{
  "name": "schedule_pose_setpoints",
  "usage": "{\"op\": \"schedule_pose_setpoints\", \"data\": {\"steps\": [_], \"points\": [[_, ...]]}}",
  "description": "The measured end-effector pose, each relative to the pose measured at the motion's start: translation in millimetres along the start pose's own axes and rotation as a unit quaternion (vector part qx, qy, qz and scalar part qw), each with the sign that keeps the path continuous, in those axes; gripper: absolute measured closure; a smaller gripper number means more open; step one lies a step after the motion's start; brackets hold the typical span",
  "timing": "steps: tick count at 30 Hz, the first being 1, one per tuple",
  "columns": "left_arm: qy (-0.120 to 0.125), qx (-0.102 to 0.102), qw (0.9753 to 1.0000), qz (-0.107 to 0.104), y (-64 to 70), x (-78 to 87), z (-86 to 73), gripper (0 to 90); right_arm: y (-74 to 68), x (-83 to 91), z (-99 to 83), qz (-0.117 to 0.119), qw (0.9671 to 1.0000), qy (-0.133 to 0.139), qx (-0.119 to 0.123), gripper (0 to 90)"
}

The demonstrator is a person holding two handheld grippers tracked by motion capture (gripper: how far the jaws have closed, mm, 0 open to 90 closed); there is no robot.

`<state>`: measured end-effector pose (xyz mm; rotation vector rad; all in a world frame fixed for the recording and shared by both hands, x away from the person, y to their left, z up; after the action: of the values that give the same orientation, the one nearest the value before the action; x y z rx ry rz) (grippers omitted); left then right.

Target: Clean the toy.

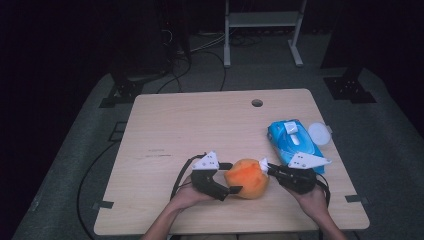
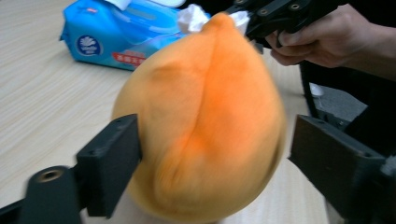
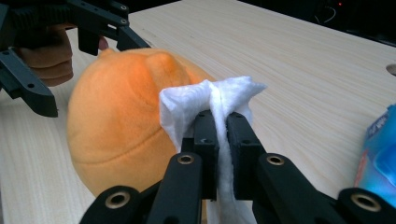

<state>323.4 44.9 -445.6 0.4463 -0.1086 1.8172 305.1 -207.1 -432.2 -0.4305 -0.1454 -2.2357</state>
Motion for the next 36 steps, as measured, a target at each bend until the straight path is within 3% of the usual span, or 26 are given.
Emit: {"op": "schedule_pose_setpoints", "data": {"steps": [3,5,7,10,12,14,18,24,29,31,36], "points": [[-0.022,0.01,0.9997,-0.005,-1.1,-11.0,-8.2,7.9,0.3,-0.7,0.2,0.001,1.0,0.002,-0.002,83.1],[-0.015,-0.009,0.9998,0.002,2.6,-12.7,-7.8,13.3,0.3,-1.5,1.0,0.002,1.0,0.003,0.001,83.1],[-0.005,-0.022,0.9997,0.01,7.0,-7.8,-0.8,23.7,-0.2,-0.7,2.5,-0.001,1.0,0.006,-0.005,83.1],[0.017,-0.03,0.9994,0.004,12.8,5.3,12.1,29.2,2.2,-0.1,5.6,0.002,0.9998,0.013,-0.013,83.1],[0.014,-0.035,0.9992,0.013,12.3,11.7,15.0,30.3,2.1,-3.1,5.5,0.012,0.9996,0.014,-0.024,83.1],[-0.002,-0.022,0.9996,0.019,8.2,14.5,12.2,33.2,-0.3,-8.5,5.3,0.015,0.9995,0.011,-0.026,83.1],[0.0,0.011,0.9998,0.016,0.9,19.1,9.1,34.7,-5.5,-9.8,8.0,0.016,0.9996,0.015,-0.019,83.1],[-0.007,0.024,0.9992,0.03,-2.5,19.7,9.1,34.8,-11.4,-3.3,16.0,0.021,0.9992,0.032,-0.01,83.1],[-0.008,0.038,0.9986,0.035,-2.8,18.8,10.7,34.8,-22.4,-4.1,20.2,0.014,0.999,0.04,0.015,83.1],[-0.012,0.039,0.9983,0.041,-2.9,17.4,11.5,34.8,-29.3,-3.9,23.6,0.03,0.9985,0.043,0.019,83.1],[-0.018,0.033,0.9982,0.046,0.6,14.8,13.0,34.9,-54.0,-14.6,31.4,0.049,0.9961,0.031,0.066,83.0]]}}
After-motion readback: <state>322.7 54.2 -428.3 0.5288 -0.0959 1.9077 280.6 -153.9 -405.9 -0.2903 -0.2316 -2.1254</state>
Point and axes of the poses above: each handheld gripper's, and its own axes: x roughly backward along the jaws, z roughly out of its top, y roughly to its right, the point moved 3 cm from there along -x, roughly forward along the jaws, and after that the axes turned 6 degrees about y, right-handed, at the moved point
